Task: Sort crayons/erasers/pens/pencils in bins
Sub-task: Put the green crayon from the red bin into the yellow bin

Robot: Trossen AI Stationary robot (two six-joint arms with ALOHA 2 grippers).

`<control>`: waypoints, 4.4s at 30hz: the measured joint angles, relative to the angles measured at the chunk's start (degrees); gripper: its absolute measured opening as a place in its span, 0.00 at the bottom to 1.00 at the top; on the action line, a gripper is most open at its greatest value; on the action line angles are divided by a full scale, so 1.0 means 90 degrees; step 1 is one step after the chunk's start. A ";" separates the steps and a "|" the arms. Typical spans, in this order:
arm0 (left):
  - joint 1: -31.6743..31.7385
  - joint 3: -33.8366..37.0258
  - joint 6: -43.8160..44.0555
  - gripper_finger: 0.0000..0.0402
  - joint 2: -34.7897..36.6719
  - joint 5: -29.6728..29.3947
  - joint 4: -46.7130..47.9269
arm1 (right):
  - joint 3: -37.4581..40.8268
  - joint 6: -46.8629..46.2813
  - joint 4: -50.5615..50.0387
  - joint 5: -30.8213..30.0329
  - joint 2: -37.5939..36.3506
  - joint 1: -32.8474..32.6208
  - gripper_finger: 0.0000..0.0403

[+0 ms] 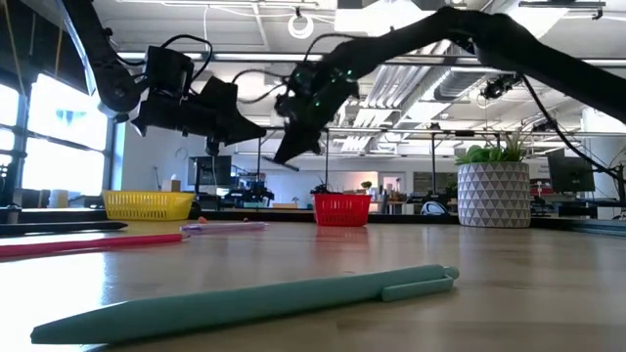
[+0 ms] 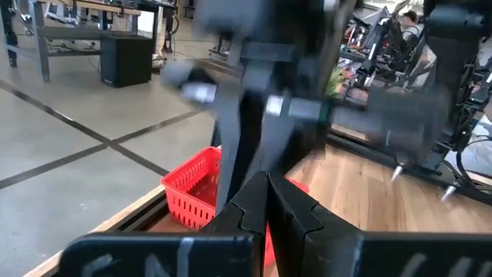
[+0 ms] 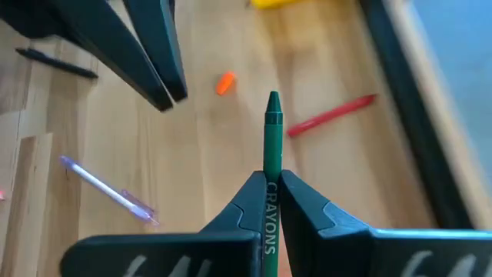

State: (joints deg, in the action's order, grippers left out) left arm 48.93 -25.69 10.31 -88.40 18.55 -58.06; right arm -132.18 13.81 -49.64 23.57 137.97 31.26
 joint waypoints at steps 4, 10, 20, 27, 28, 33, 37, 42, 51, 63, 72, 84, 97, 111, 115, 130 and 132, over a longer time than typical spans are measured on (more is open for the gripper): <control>0.0002 0.0000 0.0009 0.00 0.0000 0.0002 0.0037 | 0.0003 -0.0086 0.0278 0.0053 0.0272 -0.0084 0.02; 0.0019 0.0000 0.0327 0.00 -0.0002 0.0448 0.0141 | 0.0000 -0.0192 0.0668 0.0054 0.0326 -0.0103 0.02; 0.0828 0.0004 0.0861 0.14 0.1099 0.1581 0.0597 | 0.0000 -0.0527 0.1581 0.0192 0.0326 -0.0100 0.02; 0.1320 0.0541 0.1044 0.30 0.1693 0.1778 0.0807 | -0.0012 -0.1014 0.2939 0.0379 0.0646 -0.0239 0.02; 0.1364 0.0617 0.1065 0.32 0.1736 0.1780 0.0814 | -0.0009 -0.1123 0.3127 0.0382 0.0684 -0.0275 0.02; 0.1468 0.0810 0.1043 0.37 0.1938 0.1783 0.0812 | -0.0007 -0.1271 0.3566 0.0068 0.0707 -0.0441 0.02; 0.1625 0.0826 0.1008 0.39 0.2147 0.1787 0.0804 | -0.0007 -0.1344 0.3491 -0.0210 0.0690 -0.0480 0.02; 0.1853 0.0826 0.1002 0.39 0.2288 0.1854 0.0806 | -0.0006 -0.1370 0.3172 -0.0410 0.0755 -0.0498 0.01; 0.1978 0.0826 0.0656 0.39 0.2288 0.1863 0.1000 | 0.0476 -0.1459 0.3561 -0.0916 0.0695 -0.0562 0.00; 0.1800 0.0825 0.0823 0.39 0.2250 0.2335 0.0998 | 0.4649 -0.2373 0.7472 -0.1205 -0.1581 -0.0809 0.00; 0.0487 0.0629 0.0684 0.39 0.2239 0.2117 0.0896 | 0.6978 -0.2857 1.0651 -0.0388 -0.2741 -0.0846 0.00; -0.0645 0.0046 0.0455 0.39 0.2154 0.1386 0.0985 | 0.7286 -0.2154 1.1158 -0.0241 -0.2756 -0.1321 0.00; -0.1081 0.0029 -0.0005 0.37 0.2154 0.1409 0.1040 | 0.7284 -0.1985 1.1303 -0.0381 -0.2756 -0.1449 0.00; -0.1080 0.0029 -0.0221 0.10 0.2154 0.1406 0.0993 | 0.7284 -0.1984 1.1593 -0.0254 -0.2751 -0.1501 0.02; -0.1074 0.0032 -0.0222 0.02 0.2154 0.1397 0.0982 | 0.7284 -0.2061 1.1593 -0.0368 -0.2751 -0.1522 0.08; -0.0231 -0.0833 -0.0782 0.02 0.2154 0.1511 0.2568 | 0.7276 -0.2252 1.0953 -0.0529 -0.2759 -0.1430 0.46; -0.0113 -0.1002 -0.1038 0.02 0.2154 0.1388 0.2993 | 0.7276 -0.2216 1.0766 -0.0427 -0.2760 -0.1373 0.48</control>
State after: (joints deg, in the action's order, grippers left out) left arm 47.91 -34.71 0.96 -69.01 31.03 -31.13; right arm -66.70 -6.13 47.26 19.73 113.13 18.90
